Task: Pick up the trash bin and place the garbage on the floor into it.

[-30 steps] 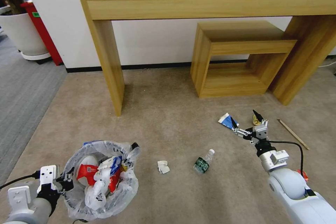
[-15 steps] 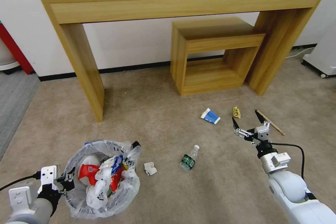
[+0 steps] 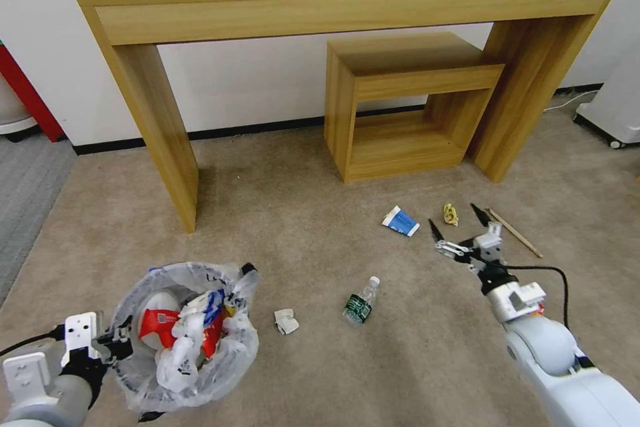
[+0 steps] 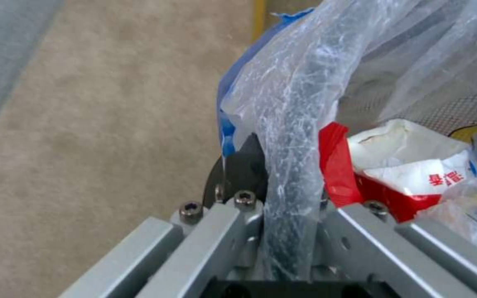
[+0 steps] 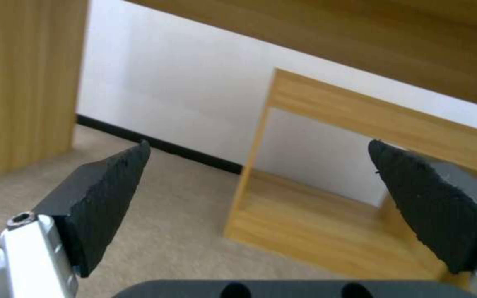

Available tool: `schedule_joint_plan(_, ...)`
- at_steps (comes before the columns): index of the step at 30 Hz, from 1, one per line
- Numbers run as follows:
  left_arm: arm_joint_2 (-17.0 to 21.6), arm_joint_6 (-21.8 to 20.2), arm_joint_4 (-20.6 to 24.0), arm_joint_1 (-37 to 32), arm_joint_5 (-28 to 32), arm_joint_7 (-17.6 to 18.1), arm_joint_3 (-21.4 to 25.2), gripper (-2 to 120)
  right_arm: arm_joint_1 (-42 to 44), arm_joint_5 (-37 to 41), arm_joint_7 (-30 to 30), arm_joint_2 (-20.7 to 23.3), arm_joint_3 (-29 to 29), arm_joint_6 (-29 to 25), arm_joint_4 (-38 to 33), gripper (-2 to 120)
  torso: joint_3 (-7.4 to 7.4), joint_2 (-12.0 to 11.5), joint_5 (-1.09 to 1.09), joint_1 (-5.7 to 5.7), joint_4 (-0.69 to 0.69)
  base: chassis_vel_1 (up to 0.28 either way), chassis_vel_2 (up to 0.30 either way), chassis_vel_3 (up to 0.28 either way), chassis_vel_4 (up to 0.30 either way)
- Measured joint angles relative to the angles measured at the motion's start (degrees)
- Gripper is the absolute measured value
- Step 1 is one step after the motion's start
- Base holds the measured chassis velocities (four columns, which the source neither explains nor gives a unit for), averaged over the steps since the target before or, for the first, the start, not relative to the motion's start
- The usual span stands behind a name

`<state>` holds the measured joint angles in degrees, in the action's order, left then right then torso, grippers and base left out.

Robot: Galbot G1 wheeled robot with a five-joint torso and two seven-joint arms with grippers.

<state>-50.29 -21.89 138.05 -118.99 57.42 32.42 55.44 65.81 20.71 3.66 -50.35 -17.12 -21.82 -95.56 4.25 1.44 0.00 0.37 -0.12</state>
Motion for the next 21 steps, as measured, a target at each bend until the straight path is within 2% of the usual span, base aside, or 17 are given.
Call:
schedule_joint_plan(9,-2.9,0.1,0.0,-0.7,-2.0,-1.1,-0.5,0,-4.4,1.2,-2.2,-1.0,5.6,-0.9,1.7,100,0.0,0.0,0.0,0.0,0.0,0.0,0.0,0.0,0.0)
schedule_joint_plan(21,-3.5,0.2,0.1,-1.2,-3.1,-1.1,-1.5,0,-4.3,-1.7,-2.6,-2.8,6.0,-6.4,3.6,100,0.0,0.0,0.0,0.0,0.0,0.0,0.0,0.0,0.0)
